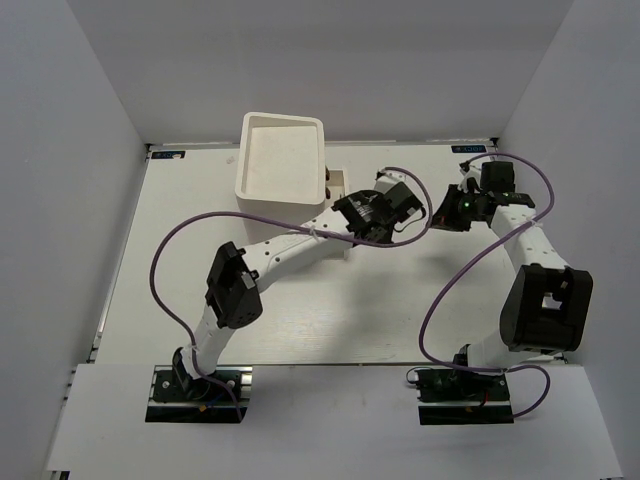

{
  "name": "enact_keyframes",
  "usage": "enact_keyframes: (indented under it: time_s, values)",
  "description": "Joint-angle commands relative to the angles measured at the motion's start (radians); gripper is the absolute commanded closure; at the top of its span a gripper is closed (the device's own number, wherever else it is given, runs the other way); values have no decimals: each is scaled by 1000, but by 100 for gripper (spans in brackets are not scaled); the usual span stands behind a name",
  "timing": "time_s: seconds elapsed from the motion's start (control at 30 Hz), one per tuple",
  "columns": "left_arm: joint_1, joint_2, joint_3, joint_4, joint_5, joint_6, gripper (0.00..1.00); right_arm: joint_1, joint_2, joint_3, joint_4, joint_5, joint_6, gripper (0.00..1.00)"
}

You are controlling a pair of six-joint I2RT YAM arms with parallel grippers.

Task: Sort the tools into containers

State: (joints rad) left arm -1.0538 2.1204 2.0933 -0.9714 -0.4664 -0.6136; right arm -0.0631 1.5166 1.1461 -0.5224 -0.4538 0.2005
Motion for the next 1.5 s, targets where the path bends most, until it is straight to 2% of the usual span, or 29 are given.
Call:
enact_keyframes:
  time_s: [0.0, 0.37, 0.57, 0.6, 0.63, 0.7, 0.73, 0.8, 0.9, 0.93, 0.97, 1.0, 1.03, 1.07, 1.1, 1.17, 1.2, 1.27, 1.3, 1.33, 1.37, 1.4, 1.43, 1.47]
  values:
    - [37, 29, 60, -154, -129, 20, 100, -9, -19, -2, 9, -20, -7, 100]
    - [129, 121, 137, -182, -222, 63, 100, -32, -36, -23, 5, -25, -1, 100]
    - [140, 151, 155, -158, -250, 95, 99, -43, -47, -32, 2, -34, -4, 100]
    - [149, 151, 155, -158, -250, 95, 94, -44, -47, -34, -1, -40, -9, 100]
    - [149, 151, 166, -158, -250, 95, 81, -44, -45, -32, -4, -46, -13, 100]
    - [149, 151, 166, -158, -250, 104, 67, -47, -41, -31, -2, -54, -19, 96]
    - [149, 151, 166, -158, -250, 104, 55, -47, -41, -31, -4, -59, -21, 94]
    - [149, 142, 166, -147, -250, 113, 52, -46, -33, -28, -2, -63, -24, 94]
    - [149, 124, 157, -147, -250, 114, 52, -46, -21, -17, -4, -71, -23, 92]
    - [149, 124, 157, -147, -250, 114, 52, -46, -13, -14, -7, -72, -21, 92]
    - [149, 124, 157, -138, -250, 114, 57, -46, -10, -6, -8, -77, -21, 92]
    - [149, 124, 157, -138, -241, 114, 71, -44, -9, -3, -8, -79, -24, 92]
    - [149, 109, 157, -125, -241, 114, 89, -44, -6, -5, -8, -82, -29, 92]
    - [149, 96, 143, -112, -227, 127, 100, -44, -4, -3, -10, -88, -30, 95]
    - [149, 81, 131, -90, -197, 141, 100, -44, -1, -2, 2, -95, -32, 100]
    - [123, 3, 107, 14, -149, 211, 100, -40, 8, 3, 5, -118, -65, 100]
    - [123, -35, 61, 58, -87, 239, 100, -37, 36, 7, 25, -203, -78, 100]
    - [135, -168, 15, 134, -57, 235, 100, -21, 68, 29, 30, -267, -125, 98]
    - [147, -212, -11, 134, -43, 220, 96, -15, 132, 52, 15, -349, -154, 92]
    - [159, -255, -21, 143, -52, 209, 88, -8, 154, 87, 6, -367, -171, 79]
    - [181, -295, -21, 170, -70, 225, 78, 3, 196, 102, -4, -384, -183, 74]
    - [195, -362, -21, 171, -93, 236, 57, 34, 215, 122, -27, -390, -241, 69]
    - [210, -385, 2, 171, -107, 236, 47, 46, 261, 168, -31, -381, -249, 57]
    - [244, -404, 23, 171, -123, 247, 41, 61, 272, 178, -25, -375, -256, 53]
